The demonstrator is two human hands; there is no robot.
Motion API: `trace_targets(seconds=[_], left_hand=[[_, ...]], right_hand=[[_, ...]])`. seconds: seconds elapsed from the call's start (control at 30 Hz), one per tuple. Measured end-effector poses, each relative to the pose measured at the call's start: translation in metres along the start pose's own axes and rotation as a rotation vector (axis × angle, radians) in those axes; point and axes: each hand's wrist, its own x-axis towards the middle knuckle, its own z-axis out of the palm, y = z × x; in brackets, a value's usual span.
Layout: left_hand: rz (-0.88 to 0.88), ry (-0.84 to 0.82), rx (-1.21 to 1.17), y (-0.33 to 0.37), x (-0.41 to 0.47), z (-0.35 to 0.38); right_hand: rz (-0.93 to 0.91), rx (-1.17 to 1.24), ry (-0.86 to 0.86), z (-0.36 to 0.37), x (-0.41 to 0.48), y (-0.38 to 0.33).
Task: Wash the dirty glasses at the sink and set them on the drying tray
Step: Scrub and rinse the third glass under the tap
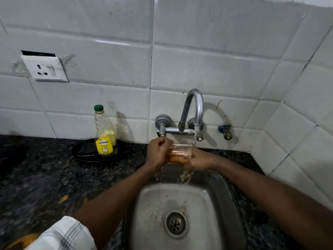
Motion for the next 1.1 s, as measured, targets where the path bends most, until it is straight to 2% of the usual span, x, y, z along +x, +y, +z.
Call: trace_targets(seconds=[0.03, 0.07, 0.13, 0.17, 0.23, 0.3, 0.33, 0.37, 0.4, 0.47, 0.5, 0.53, 0.57, 0.63, 0.67, 0.7, 0.83, 0.87, 1.0, 1.03, 1.1], left_hand=[[0.006, 0.027, 0.024, -0.001, 0.002, 0.001], [-0.083, 0.027, 0.035, 0.001, 0.005, 0.001], [-0.386, -0.073, 0.023, 0.008, 0.007, -0.003], [-0.474, -0.123, 0.003, 0.012, 0.006, -0.005], [-0.379, -0.098, -0.028, 0.009, 0.008, -0.005], [-0.095, 0.001, -0.087, 0.008, 0.002, -0.002], [-0.011, 0.023, -0.082, 0.009, -0.003, -0.001], [-0.006, 0.033, -0.081, 0.008, -0.003, 0.001], [-0.101, 0.012, -0.067, 0.010, 0.000, 0.001], [-0.401, -0.098, -0.025, 0.011, 0.005, -0.001], [-0.477, -0.155, -0.005, 0.013, 0.004, -0.003], [-0.458, -0.172, 0.002, 0.011, 0.006, -0.003], [-0.367, -0.145, -0.020, 0.008, 0.009, -0.003], [-0.090, -0.055, -0.064, 0.005, 0.007, -0.001], [-0.012, -0.032, -0.058, 0.005, 0.004, 0.000], [-0.012, -0.019, -0.039, 0.005, 0.005, 0.001], [-0.417, -0.085, 0.036, 0.011, 0.010, 0.002], [-0.394, -0.079, 0.030, 0.009, 0.009, 0.002], [-0.001, 0.018, -0.048, 0.004, 0.000, 0.007], [-0.018, 0.023, -0.023, 0.003, 0.002, 0.008], [-0.269, -0.007, 0.028, 0.005, 0.011, 0.008]], right_hand=[[0.010, 0.028, -0.007, 0.000, 0.002, 0.003], [0.053, 0.036, -0.004, 0.001, 0.002, 0.004], [0.062, -0.079, -0.005, 0.003, 0.000, -0.002], [0.036, -0.119, 0.003, 0.003, -0.003, 0.002], [0.066, -0.085, -0.023, 0.000, -0.003, 0.002], [0.026, -0.049, 0.033, -0.003, -0.005, 0.001], [0.013, -0.046, 0.069, -0.003, -0.005, 0.002], [-0.018, -0.054, 0.078, -0.004, -0.004, 0.002], [-0.020, -0.048, 0.064, -0.004, -0.003, 0.002], [-0.102, -0.143, 0.055, -0.003, -0.004, 0.000], [-0.107, -0.157, 0.037, -0.003, -0.005, 0.003], [-0.094, -0.103, 0.032, -0.001, -0.006, 0.004], [-0.061, -0.031, 0.037, -0.001, -0.004, 0.006], [-0.029, 0.120, 0.082, -0.002, -0.003, 0.005], [-0.050, 0.079, 0.068, -0.001, -0.005, 0.004], [-0.059, 0.051, 0.057, -0.001, -0.005, 0.005], [-0.120, -0.207, 0.046, 0.000, -0.009, 0.005], [-0.101, -0.185, 0.027, 0.000, -0.010, 0.007], [-0.058, -0.076, 0.052, -0.011, -0.006, 0.006], [-0.063, -0.059, 0.030, -0.012, -0.004, 0.007], [-0.139, -0.189, -0.013, -0.012, -0.004, 0.003]])
